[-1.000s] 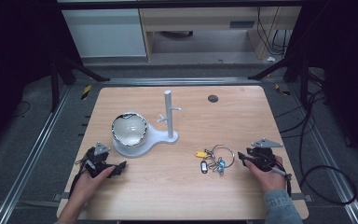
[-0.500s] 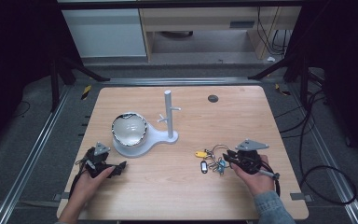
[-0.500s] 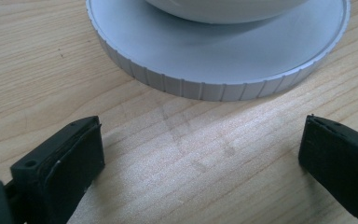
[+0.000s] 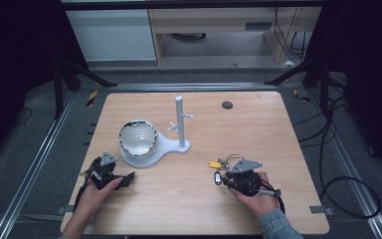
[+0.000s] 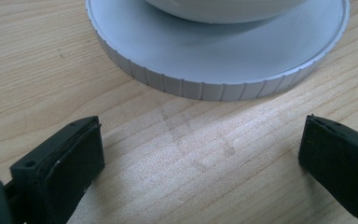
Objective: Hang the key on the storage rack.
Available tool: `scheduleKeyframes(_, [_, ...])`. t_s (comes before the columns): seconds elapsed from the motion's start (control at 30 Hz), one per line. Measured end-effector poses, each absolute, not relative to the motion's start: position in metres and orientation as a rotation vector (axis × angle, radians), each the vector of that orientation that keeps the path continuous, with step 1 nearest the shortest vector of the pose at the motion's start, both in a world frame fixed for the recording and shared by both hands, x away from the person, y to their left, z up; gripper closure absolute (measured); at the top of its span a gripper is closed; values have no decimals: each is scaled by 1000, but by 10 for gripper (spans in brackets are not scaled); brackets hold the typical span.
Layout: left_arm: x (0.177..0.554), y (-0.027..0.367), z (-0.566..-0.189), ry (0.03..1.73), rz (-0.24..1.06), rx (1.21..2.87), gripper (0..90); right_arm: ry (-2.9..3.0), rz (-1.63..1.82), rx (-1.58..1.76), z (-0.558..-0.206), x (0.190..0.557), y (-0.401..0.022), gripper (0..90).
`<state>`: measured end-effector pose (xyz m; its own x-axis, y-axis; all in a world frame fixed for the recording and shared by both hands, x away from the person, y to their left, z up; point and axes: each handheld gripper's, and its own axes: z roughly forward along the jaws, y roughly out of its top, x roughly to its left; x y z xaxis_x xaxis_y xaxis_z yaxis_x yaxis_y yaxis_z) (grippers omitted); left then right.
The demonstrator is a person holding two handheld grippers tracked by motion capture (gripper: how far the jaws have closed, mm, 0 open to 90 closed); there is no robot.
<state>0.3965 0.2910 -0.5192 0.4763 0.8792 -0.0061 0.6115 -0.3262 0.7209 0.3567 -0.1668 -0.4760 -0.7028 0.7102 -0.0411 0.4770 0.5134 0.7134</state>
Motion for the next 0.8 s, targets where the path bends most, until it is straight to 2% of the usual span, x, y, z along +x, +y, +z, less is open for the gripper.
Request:
scheduleKeyframes(0.53, [396,291,-519,1230,516,2054,0,2501,899,969,-484,358,-172,775])
scheduleKeyframes(0.8, [398,291,-519,1231,518,2059,0,2429,877,1060,-484,372,-190,788])
